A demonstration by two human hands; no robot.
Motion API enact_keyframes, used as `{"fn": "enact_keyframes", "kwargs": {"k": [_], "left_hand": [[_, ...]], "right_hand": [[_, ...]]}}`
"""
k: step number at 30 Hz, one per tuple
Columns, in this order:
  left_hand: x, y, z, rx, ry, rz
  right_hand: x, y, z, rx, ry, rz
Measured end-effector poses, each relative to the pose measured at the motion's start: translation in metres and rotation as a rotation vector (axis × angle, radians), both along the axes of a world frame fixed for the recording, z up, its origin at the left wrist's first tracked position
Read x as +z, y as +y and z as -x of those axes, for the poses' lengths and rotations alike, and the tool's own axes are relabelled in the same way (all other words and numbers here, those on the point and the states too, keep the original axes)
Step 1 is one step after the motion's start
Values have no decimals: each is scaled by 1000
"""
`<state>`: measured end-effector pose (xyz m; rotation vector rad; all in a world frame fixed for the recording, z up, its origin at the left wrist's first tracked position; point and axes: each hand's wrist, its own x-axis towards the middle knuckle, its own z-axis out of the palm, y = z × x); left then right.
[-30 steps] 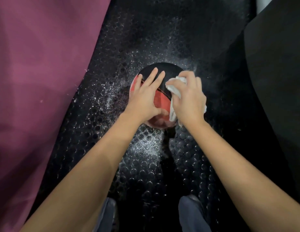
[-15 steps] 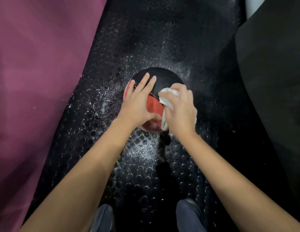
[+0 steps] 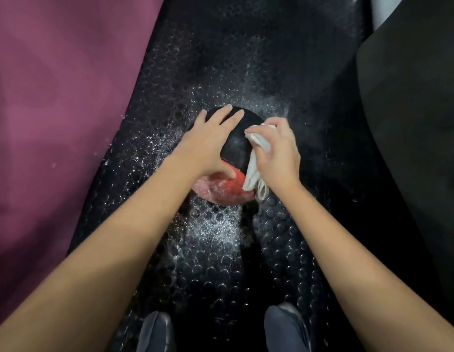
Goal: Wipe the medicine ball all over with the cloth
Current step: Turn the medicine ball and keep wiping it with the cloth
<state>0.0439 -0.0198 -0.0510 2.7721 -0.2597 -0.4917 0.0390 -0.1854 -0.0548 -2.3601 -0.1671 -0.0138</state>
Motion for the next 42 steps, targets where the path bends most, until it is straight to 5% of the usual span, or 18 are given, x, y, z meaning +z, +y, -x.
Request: {"fn": "enact_keyframes", "kwargs": {"k": [5,11,16,21,26,30,35,39,42], "left_hand": [[-5,18,23,23,121,-5],[8,3,42,94,81,6],[8,-8,49,132,77,2],[16,-19,55,166,103,-18],[13,-15,58,192,105,12],[15,-23,59,195,92,-4],[11,-18,63,217,104,21],[13,-21,65,215,112,30],[12,-18,63,237,92,44]], "right_hand": [[-3,15,24,154,-81,118],[5,17,-9,-183,121,-42],[7,15,37,122,-61,162],[15,11,-12,-180,152,55],[17,20,25,163,-52,253],[23,19,-14,-21,100,184],[19,20,5,130,35,268],[23,19,-26,-30,174,216],[22,22,-6,33,92,235]]}}
